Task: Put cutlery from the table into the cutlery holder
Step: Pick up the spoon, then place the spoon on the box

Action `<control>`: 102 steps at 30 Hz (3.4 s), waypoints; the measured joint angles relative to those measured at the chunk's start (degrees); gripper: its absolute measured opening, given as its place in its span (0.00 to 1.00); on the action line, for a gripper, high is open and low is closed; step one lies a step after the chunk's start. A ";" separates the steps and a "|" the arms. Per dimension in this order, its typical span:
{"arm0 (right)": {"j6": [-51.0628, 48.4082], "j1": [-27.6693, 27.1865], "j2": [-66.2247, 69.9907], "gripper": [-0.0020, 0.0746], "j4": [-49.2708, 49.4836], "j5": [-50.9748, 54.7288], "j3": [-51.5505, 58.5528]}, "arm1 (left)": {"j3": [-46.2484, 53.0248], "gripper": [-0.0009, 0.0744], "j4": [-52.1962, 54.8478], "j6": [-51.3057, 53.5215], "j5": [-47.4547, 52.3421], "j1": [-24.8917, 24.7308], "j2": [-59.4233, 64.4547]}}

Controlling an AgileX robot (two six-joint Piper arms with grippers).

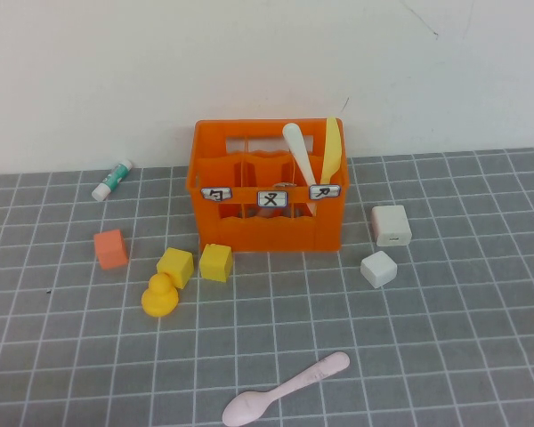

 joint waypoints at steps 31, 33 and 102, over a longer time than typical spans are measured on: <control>-46.81 40.81 78.67 0.04 -7.35 28.04 -47.66 | 0.00 0.01 -0.03 0.00 0.00 0.00 0.00; -47.40 41.22 79.77 0.04 -7.35 24.69 -47.66 | 0.00 0.01 -0.03 0.00 0.00 0.00 0.00; -20.90 45.69 90.50 0.18 28.72 -42.06 -55.75 | 0.00 0.01 -0.13 -0.02 0.00 0.00 0.00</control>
